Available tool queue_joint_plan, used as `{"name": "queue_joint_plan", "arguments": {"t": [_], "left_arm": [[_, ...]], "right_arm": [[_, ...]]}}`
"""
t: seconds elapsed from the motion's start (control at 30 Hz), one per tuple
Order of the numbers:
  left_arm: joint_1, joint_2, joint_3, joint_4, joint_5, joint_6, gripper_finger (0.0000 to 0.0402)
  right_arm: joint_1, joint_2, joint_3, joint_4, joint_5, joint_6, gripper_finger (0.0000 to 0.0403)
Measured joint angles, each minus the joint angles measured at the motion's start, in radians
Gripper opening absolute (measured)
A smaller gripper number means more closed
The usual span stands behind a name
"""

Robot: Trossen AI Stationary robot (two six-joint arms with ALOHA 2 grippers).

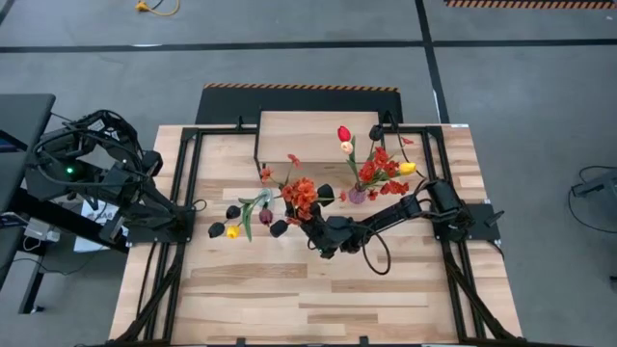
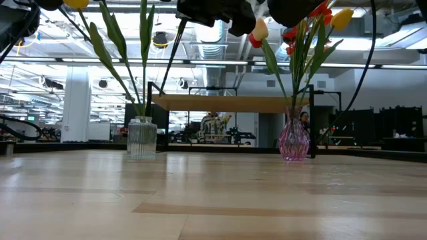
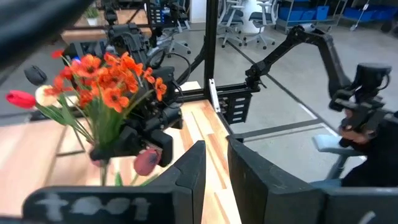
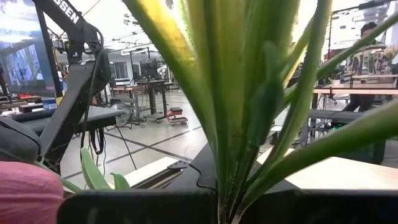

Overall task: Pick and place flowers into a vace then onto a shelf
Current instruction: Put the red flower into the transparent vase

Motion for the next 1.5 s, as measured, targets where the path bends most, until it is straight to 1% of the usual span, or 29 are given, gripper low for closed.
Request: {"name": "queue_joint_plan", "arguments": {"t": [0.13, 0.3, 0.4, 0.47, 0.63, 0.77, 0.83, 0.9, 1.0, 1.2, 1.23, 1.27, 1.33, 1.4, 1.5], "left_arm": [[0.0, 0.0, 0.0, -0.001, -0.055, 0.075, 0.0057], [0.001, -0.012, 0.0, -0.001, -0.106, 0.074, 0.0057], [0.001, -0.029, 0.0, -0.002, -0.184, 0.104, 0.0057], [0.002, -0.053, 0.0, -0.012, -0.2, 0.129, 0.0057], [0.001, -0.15, 0.001, -0.037, -0.166, 0.144, 0.0057], [-0.005, -0.217, 0.001, -0.006, -0.157, 0.23, 0.0057], [-0.015, -0.248, 0.001, 0.032, -0.13, 0.284, 0.0057], [-0.03, -0.275, 0.002, 0.062, -0.081, 0.329, 0.0057], [-0.071, -0.295, 0.01, 0.038, -0.052, 0.364, 0.0057], [-0.203, -0.306, 0.035, -0.064, -0.05, 0.395, 0.0057], [-0.198, -0.306, 0.036, -0.084, -0.05, 0.408, 0.0057], [-0.196, -0.306, 0.036, -0.099, -0.079, 0.42, 0.0057], [-0.204, -0.308, 0.043, -0.109, -0.106, 0.42, 0.0057], [-0.208, -0.308, 0.054, -0.112, -0.11, 0.39, 0.0057], [-0.208, -0.308, 0.051, -0.079, -0.178, 0.301, 0.0057]], "right_arm": [[-0.001, 0.0, 0.0, 0.0, 0.0, -0.009, 0.0], [-0.002, 0.0, 0.0, 0.027, 0.001, -0.048, 0.0], [-0.002, 0.0, 0.0, 0.05, 0.002, -0.081, 0.0], [-0.002, -0.008, 0.0, 0.054, 0.002, -0.1, 0.0001], [-0.002, -0.011, 0.001, 0.056, 0.002, -0.113, 0.0002], [-0.002, -0.011, 0.001, 0.057, 0.002, -0.113, 0.0002], [-0.002, -0.01, 0.001, 0.058, 0.002, -0.114, 0.0002], [-0.002, -0.01, 0.001, 0.057, 0.002, -0.115, 0.0002], [-0.002, -0.01, 0.001, 0.058, 0.002, -0.128, 0.0003], [-0.002, -0.01, 0.001, 0.057, 0.002, -0.131, 0.0003], [-0.005, -0.01, 0.001, 0.057, 0.002, -0.131, 0.0003], [-0.006, -0.01, 0.001, 0.057, 0.001, -0.131, 0.0003], [-0.006, -0.01, 0.001, 0.057, 0.0, -0.131, 0.0003], [-0.006, -0.01, 0.001, 0.057, 0.0, -0.131, 0.0003], [-0.006, -0.01, 0.001, 0.057, 0.0, -0.131, 0.0003]]}}
